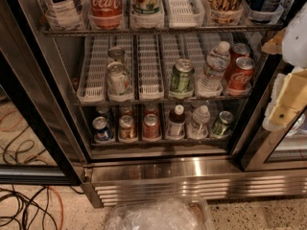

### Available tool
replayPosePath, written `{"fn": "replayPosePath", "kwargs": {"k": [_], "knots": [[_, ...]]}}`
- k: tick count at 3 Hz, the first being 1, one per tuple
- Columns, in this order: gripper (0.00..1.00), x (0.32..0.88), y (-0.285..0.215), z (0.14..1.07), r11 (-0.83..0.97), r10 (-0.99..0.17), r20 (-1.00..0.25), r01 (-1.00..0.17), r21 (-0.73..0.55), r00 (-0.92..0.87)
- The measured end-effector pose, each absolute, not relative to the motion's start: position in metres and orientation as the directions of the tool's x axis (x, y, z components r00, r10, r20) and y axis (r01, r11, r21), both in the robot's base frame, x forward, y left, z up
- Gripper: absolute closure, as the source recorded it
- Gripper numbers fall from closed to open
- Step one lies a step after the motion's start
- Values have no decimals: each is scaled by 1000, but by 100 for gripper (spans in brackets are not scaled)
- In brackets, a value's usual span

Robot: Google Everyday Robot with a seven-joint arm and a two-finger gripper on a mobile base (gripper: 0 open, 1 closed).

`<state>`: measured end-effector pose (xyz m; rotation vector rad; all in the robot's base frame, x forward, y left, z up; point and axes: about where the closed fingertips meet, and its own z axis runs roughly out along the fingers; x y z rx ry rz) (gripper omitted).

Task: Pick orange can from top shelf of fridge

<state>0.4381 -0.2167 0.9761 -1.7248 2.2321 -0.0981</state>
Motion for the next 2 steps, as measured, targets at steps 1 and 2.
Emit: {"fn": "replayPosePath", "kwargs": {"k": [1,2], "knots": [[0,438,-217,976,270,-953,-207,-931,-245,-222],[0,439,-215,978,275,-948,-231,-928,-250,-218]]}}
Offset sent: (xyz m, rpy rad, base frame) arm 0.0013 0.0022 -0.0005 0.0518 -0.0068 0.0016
